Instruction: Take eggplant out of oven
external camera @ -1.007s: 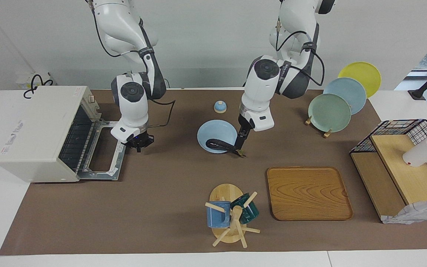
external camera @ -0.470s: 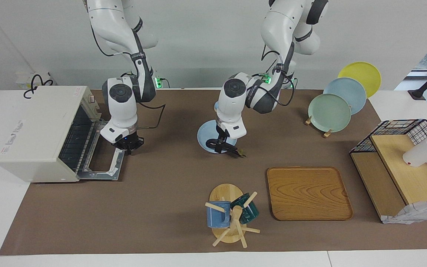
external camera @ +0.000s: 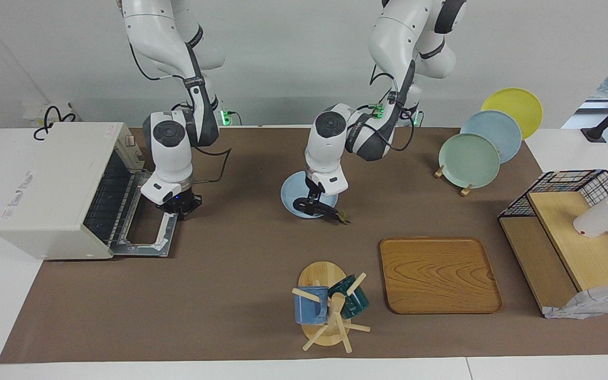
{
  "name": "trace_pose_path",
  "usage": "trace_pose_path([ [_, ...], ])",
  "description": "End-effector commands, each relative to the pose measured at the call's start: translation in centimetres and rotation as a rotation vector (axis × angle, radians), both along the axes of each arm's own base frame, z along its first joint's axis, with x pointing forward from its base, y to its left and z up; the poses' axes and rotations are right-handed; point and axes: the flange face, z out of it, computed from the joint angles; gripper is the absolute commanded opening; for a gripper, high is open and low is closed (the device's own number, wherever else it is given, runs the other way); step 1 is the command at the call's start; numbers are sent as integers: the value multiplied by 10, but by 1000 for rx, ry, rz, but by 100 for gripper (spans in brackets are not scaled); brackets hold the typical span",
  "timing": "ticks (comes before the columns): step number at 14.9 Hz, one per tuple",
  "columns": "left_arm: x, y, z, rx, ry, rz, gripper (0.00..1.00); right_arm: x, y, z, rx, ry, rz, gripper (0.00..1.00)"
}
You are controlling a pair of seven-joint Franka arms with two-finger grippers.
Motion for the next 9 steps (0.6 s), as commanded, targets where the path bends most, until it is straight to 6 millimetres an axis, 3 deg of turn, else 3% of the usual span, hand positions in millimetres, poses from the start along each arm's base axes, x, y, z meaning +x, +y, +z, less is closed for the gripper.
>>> trace_pose_path([
  [1,-6,6,4,-14,-23,19,67,6,-6,10,-76,10,73,0],
  [4,-9,7,0,-16,-27,23,67,20,1,35,-208,22,152,0],
  [9,-9,10,-4,-18,-29,53,68,40,-20,80,-244,49,175,0],
])
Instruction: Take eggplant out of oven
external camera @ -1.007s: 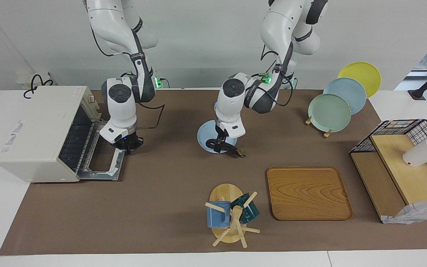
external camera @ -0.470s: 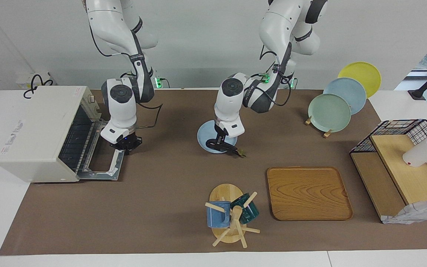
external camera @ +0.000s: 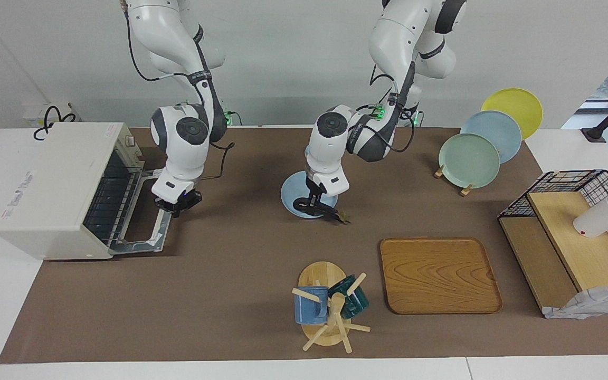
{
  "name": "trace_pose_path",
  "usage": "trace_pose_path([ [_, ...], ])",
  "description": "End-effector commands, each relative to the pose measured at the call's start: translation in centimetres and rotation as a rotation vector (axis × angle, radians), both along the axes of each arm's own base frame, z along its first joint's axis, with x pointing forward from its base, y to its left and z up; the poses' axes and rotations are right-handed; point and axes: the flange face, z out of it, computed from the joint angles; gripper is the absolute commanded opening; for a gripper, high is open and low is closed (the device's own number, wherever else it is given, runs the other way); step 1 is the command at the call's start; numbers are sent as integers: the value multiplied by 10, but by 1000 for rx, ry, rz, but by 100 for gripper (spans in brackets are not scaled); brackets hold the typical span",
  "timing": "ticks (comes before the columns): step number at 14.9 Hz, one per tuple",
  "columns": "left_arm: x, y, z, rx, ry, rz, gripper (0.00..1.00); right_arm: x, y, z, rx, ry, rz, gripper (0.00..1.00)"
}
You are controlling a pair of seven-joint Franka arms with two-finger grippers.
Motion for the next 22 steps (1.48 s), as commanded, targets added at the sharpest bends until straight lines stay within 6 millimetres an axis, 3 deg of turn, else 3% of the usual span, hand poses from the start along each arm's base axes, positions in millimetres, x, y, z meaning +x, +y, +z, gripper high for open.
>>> trace_pose_path([
  [1,-8,6,5,-4,-17,13,67,14,-44,32,-43,-12,17,0],
  [2,-7,6,6,-4,-21,10,65,14,-51,39,-48,-10,16,0],
  [3,-6,6,8,-5,-25,5,51,14,-57,44,-46,4,8,0],
  [5,-6,4,9,-8,-27,-1,9,18,-67,60,-8,26,-4,0],
  [6,-4,6,9,-8,-28,2,0,18,-74,72,3,41,-6,0],
  [8,-1,8,13,-10,-32,0,0,18,-92,87,21,74,2,0],
  [11,9,18,51,-33,-76,-28,0,13,-107,94,26,93,-19,0],
  [14,36,51,89,-12,-84,-139,0,3,-109,111,93,96,-71,3],
  [16,73,85,113,-5,-102,-274,0,-6,-113,124,94,108,-81,7],
  [19,115,141,112,-2,-135,-487,0,-12,-114,145,168,101,-100,12],
  [22,147,199,118,-52,-176,-660,0,-2,-97,178,250,108,-133,13],
])
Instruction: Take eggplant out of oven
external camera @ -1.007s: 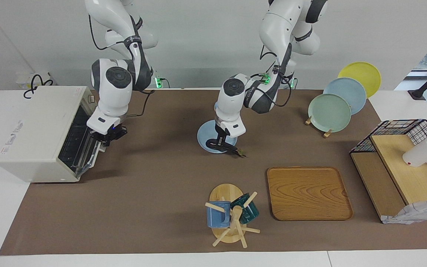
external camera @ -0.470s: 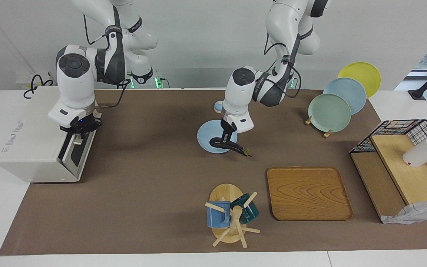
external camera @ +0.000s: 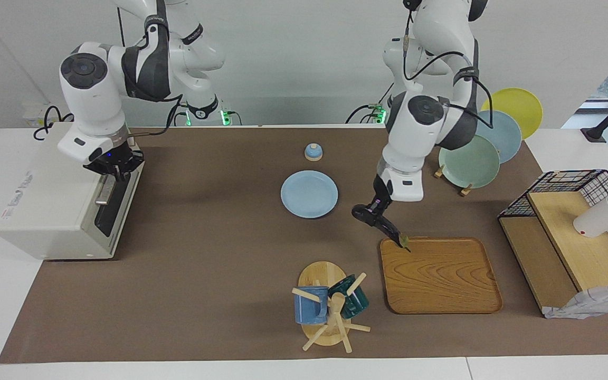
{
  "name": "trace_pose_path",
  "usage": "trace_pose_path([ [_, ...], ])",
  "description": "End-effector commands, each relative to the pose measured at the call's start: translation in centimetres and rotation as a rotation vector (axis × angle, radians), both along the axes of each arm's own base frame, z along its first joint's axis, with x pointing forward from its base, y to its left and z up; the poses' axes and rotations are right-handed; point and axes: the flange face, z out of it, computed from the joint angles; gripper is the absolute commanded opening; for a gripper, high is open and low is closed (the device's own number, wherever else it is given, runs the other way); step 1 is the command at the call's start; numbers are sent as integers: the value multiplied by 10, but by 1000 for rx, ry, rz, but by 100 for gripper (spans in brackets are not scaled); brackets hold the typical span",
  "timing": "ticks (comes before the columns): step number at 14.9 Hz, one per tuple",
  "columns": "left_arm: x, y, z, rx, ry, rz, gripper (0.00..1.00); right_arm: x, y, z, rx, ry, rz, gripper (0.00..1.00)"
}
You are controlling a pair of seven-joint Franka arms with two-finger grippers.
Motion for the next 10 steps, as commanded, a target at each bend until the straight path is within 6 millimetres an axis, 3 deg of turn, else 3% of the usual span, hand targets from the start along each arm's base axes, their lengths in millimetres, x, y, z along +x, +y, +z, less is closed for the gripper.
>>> trace_pose_path([
  [1,30,41,-6,-20,-5,-147,0,12,15,26,121,5,-21,14],
  [3,50,63,-14,-12,-3,-208,0,14,22,33,216,-6,-45,32],
  [6,79,82,-30,19,19,-383,0,8,25,37,225,6,-83,44],
  [7,89,88,-44,43,32,-439,0,7,27,40,224,-2,-99,47],
  [8,98,94,-53,71,34,-482,0,7,31,41,223,-6,-98,60],
  [10,104,97,-76,123,49,-567,0,7,31,41,223,-11,-101,64],
])
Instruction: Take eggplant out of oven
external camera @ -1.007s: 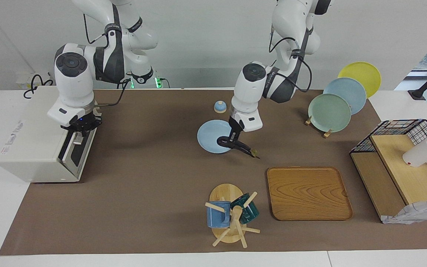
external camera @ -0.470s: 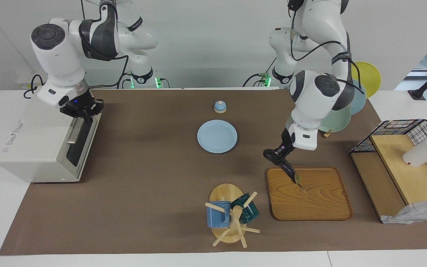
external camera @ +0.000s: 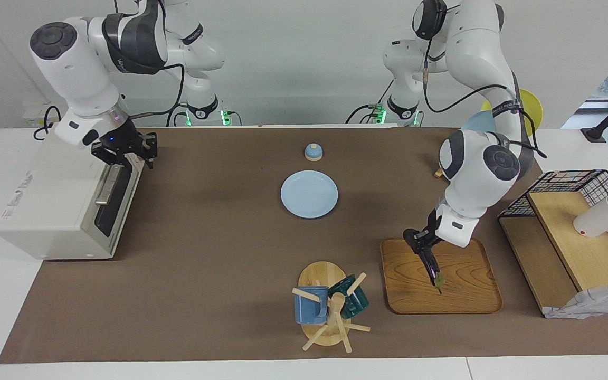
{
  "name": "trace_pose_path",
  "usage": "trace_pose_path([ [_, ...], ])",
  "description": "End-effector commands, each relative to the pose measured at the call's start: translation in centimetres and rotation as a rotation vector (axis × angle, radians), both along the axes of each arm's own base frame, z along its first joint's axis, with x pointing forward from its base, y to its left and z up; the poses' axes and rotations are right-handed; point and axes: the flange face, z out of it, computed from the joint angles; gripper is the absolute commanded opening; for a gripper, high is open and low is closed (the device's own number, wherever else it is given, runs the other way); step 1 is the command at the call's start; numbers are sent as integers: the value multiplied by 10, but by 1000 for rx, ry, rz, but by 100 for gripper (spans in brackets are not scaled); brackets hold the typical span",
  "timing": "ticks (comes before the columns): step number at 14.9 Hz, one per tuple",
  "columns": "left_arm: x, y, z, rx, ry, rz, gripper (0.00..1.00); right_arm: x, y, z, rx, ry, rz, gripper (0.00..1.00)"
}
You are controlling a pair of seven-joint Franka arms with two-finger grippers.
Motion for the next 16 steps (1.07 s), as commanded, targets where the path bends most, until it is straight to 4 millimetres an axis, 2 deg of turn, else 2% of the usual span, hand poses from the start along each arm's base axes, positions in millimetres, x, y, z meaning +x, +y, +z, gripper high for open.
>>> trace_pose_path([
  [1,18,5,-24,60,15,-112,0,2,2,4,18,1,-22,73],
  [2,20,14,-25,64,16,-128,0,3,2,5,18,-3,-18,100],
  [8,19,18,-34,91,-8,-164,0,7,5,13,10,-17,-11,100],
  [9,18,18,-36,91,-9,-179,0,8,16,21,1,-29,9,100],
  [10,18,18,-35,90,-9,-186,19,9,22,24,-2,-25,18,100],
  [11,18,19,-33,92,-8,-188,99,8,23,23,-5,-4,6,100],
  [14,18,19,-30,83,3,-182,100,10,38,26,-61,21,-40,100],
  [16,17,19,-18,81,-10,-181,100,13,34,27,-52,11,-57,100],
])
